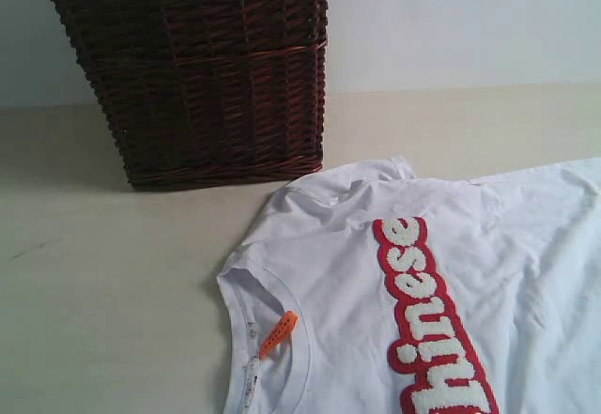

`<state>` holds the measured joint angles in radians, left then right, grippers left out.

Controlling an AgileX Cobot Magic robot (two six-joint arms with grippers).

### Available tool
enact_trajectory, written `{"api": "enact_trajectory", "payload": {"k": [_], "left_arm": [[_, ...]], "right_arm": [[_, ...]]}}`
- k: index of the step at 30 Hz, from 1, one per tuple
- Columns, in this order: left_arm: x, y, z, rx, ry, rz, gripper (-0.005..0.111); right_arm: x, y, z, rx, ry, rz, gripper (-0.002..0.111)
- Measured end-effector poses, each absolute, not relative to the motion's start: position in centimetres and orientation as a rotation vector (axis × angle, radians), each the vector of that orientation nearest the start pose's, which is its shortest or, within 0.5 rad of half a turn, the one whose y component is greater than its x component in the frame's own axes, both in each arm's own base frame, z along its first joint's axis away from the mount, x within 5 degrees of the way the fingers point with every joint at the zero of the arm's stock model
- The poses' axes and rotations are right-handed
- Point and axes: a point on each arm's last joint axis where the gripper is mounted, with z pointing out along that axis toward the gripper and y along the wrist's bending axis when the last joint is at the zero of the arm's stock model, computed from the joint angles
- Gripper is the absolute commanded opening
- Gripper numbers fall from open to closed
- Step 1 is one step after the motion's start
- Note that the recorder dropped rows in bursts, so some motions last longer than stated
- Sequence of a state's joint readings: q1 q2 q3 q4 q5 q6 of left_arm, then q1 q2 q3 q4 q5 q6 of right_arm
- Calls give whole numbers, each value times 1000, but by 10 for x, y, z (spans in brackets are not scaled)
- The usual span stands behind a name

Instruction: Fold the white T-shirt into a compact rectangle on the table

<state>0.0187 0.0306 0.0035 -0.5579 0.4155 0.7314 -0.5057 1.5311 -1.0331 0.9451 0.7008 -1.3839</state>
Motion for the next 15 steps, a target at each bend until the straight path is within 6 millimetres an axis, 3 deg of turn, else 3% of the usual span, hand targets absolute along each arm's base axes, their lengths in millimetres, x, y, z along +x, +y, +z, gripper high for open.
{"api": "enact_trajectory", "payload": {"k": [2, 4, 11, 15], "left_arm": [[53, -18, 179, 327, 1840, -42, 0], [53, -18, 179, 327, 1840, -42, 0], [53, -18, 179, 327, 1840, -42, 0], [53, -18, 179, 327, 1840, -42, 0]], "right_arm": [[297, -110, 275, -317, 2242, 108, 89], [292, -107, 279, -447, 2235, 47, 89], [259, -109, 255, -1497, 2299, -108, 89], [254, -129, 233, -1872, 2328, -187, 89]]}}
